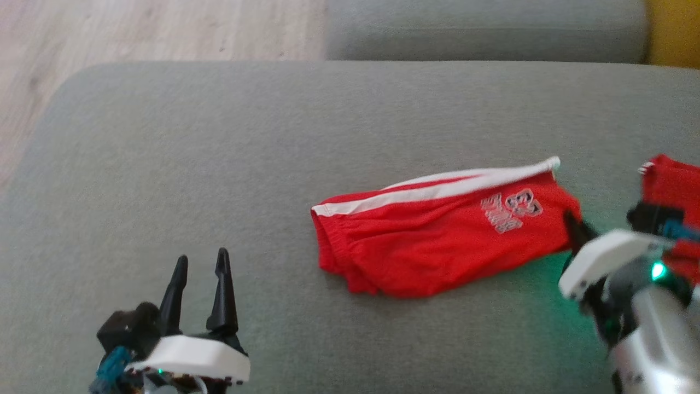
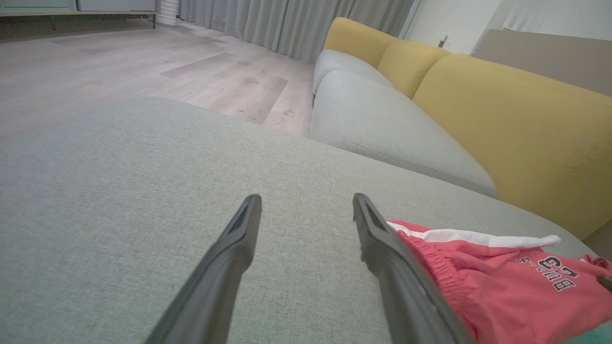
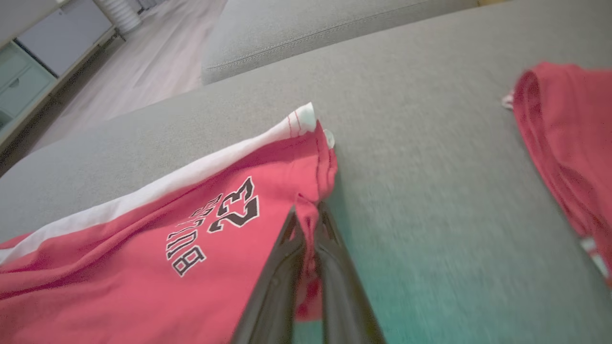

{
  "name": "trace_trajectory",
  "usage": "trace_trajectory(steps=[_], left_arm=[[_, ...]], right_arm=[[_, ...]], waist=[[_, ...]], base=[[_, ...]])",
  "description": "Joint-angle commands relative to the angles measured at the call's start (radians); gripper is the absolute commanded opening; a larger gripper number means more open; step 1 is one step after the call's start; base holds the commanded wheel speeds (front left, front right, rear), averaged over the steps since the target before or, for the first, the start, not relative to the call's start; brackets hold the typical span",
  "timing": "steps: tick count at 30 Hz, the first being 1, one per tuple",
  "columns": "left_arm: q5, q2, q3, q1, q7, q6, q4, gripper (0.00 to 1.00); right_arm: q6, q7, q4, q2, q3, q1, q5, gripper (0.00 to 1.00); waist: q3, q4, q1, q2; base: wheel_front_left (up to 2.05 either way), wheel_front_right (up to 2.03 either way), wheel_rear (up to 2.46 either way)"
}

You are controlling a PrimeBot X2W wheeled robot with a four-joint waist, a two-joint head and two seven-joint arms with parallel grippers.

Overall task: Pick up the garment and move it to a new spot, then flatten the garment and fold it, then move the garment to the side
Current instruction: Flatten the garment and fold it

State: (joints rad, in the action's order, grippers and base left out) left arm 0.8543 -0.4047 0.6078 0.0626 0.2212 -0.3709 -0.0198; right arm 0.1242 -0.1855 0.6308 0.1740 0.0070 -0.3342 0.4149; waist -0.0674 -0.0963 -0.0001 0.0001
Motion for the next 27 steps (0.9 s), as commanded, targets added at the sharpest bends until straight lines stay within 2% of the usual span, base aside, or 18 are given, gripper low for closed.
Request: trace_trajectory(steps=[1, 8, 16, 22, 27], left_arm=[[0.009, -0.027, -0.050, 0.023, 0.006, -0.010, -0.035, 1.00], [0.011, -0.030, -0.051, 0.004, 0.009, -0.016, -0.047, 1.00], [0.008, -0.027, -0.043, 0.016, 0.003, -0.016, -0.044, 1.00], [0.010, -0.020, -0.041, 0.017, 0.004, -0.017, -0.038, 1.00], [0.012, -0.013, -0.040, 0.017, 0.007, -0.013, -0.032, 1.00]], right_arm=[[0.007, 0.015, -0.048, -0.011, 0.007, -0.002, -0.011, 0.00], [0.007, 0.022, -0.187, -0.097, -0.102, 0.170, -0.080, 0.00], [0.007, -0.001, -0.288, -0.121, -0.128, 0.199, -0.119, 0.00], [0.007, -0.021, -0.347, -0.123, -0.054, 0.122, -0.137, 0.00], [0.007, -0.044, -0.373, -0.123, 0.109, 0.046, -0.122, 0.00]], waist=[[0.030, 0.039, 0.0001, -0.0001], [0.032, 0.083, 0.0001, -0.0001], [0.027, 0.070, 0.0001, -0.0001], [0.038, 0.038, 0.0001, -0.0001], [0.045, 0.007, 0.0001, -0.0001]], base=[[0.00, 0.00, 0.00], [0.00, 0.00, 0.00], [0.00, 0.00, 0.00], [0.00, 0.00, 0.00], [0.00, 0.00, 0.00]])
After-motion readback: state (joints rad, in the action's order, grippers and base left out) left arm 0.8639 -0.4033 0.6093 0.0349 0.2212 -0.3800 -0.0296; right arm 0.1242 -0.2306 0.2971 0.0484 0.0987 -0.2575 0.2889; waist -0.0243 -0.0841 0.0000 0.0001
